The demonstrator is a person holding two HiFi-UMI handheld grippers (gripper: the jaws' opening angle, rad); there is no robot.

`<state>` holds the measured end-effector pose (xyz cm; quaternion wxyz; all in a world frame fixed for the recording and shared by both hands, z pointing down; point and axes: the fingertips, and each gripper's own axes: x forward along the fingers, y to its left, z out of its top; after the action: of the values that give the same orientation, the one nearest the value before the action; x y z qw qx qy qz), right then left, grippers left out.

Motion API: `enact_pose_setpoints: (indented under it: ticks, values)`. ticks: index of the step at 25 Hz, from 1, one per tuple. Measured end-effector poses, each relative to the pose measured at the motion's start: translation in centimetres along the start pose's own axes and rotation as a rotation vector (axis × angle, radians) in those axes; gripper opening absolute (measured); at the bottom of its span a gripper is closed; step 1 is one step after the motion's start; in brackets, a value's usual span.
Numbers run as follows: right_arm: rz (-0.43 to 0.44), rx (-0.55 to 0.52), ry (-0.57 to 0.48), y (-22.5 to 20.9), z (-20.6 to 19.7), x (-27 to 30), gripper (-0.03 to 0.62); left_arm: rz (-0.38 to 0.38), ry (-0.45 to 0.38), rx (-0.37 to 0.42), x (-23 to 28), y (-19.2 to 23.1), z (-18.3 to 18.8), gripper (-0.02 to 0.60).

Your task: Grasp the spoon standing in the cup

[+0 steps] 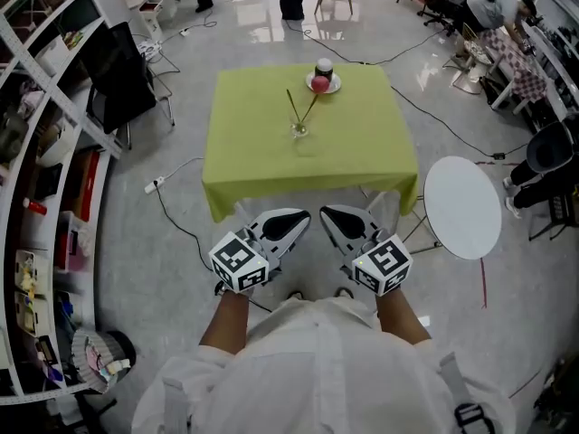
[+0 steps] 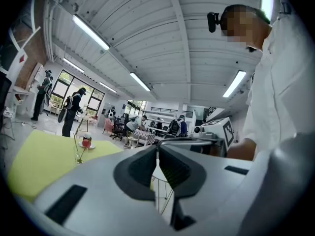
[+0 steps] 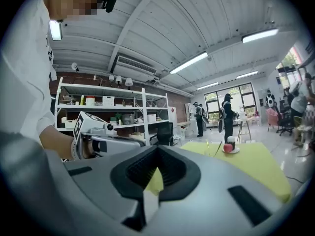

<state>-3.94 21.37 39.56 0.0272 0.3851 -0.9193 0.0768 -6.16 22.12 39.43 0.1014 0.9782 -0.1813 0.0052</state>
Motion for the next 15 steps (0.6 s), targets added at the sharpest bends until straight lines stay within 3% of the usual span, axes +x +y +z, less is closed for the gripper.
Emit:
enact_pose_setpoints:
  ticks: [5,10,15]
  values:
    - [0.007,0.001,0.001,-0.02,-0.08,0.03,0.003,-0.002,-0.001,-0.003,-0.01,0.06,-0.09,0.005]
    - [0.1,0.095,-0.06,0.57,0.33,-0.03,0.003,0.001,-0.001,-0.007,0.06,0.24,-0.39,0.005]
    - [0.105,0.09,-0.041,0.69,0.16,0.72,0.005,0.008,0.01,-0.018,-0.49,0.72,-0.63,0.005]
